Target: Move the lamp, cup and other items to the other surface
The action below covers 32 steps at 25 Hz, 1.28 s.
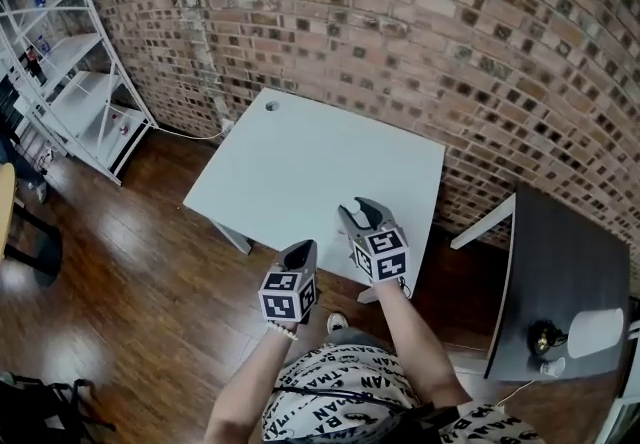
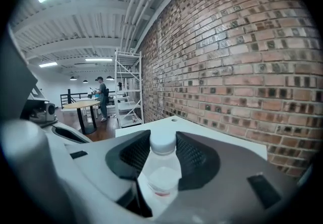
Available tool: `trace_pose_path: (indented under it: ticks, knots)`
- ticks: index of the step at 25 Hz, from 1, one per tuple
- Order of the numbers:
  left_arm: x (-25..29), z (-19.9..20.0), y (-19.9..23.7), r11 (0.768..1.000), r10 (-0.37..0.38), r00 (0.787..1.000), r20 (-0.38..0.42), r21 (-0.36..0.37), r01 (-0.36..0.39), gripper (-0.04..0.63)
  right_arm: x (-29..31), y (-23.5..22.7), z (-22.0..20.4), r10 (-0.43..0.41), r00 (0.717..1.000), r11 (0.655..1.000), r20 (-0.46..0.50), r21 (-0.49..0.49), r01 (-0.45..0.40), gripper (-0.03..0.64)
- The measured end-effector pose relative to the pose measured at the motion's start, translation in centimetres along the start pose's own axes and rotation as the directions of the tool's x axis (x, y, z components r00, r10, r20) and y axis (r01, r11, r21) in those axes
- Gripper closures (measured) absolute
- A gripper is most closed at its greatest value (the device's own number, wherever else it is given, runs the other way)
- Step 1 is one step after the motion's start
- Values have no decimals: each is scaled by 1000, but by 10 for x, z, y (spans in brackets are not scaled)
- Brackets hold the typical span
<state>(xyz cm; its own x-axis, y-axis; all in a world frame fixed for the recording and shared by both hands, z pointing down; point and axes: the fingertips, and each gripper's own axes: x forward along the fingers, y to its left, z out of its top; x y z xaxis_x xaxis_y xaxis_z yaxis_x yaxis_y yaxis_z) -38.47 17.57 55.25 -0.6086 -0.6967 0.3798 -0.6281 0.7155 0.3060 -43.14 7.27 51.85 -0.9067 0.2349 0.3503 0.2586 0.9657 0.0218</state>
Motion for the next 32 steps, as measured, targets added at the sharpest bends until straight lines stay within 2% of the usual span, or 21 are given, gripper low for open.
trace_pose_path:
  ticks: [6,10,14,18,23,28,32]
  knots:
    - [-4,-17,-46,995,-100,994,-44,26,101,592,-60,-28,-18,-127,992,991,-21,47,128,454]
    - [-6,-40,-91,974,-215,971,-100,55,222,592,-122,-51,-48,-266,962,957,-57,102,271,454]
    - [-6,-60,-125,952,-288,948,-135,68,299,592,-169,-66,-75,-348,933,925,-88,127,357,454]
    - [-8,-81,-178,906,-392,899,-196,86,414,592,-234,-84,-101,-458,880,866,-129,160,474,454]
    - [-8,-107,-244,830,-500,824,-267,123,544,592,-312,-114,-129,-586,795,770,-157,197,607,454]
    - [2,-120,-309,760,-567,763,-312,161,630,592,-386,-147,-155,-674,716,680,-183,227,697,454]
    - [8,-131,-361,719,-599,727,-336,173,673,592,-437,-174,-175,-711,672,630,-206,238,739,454]
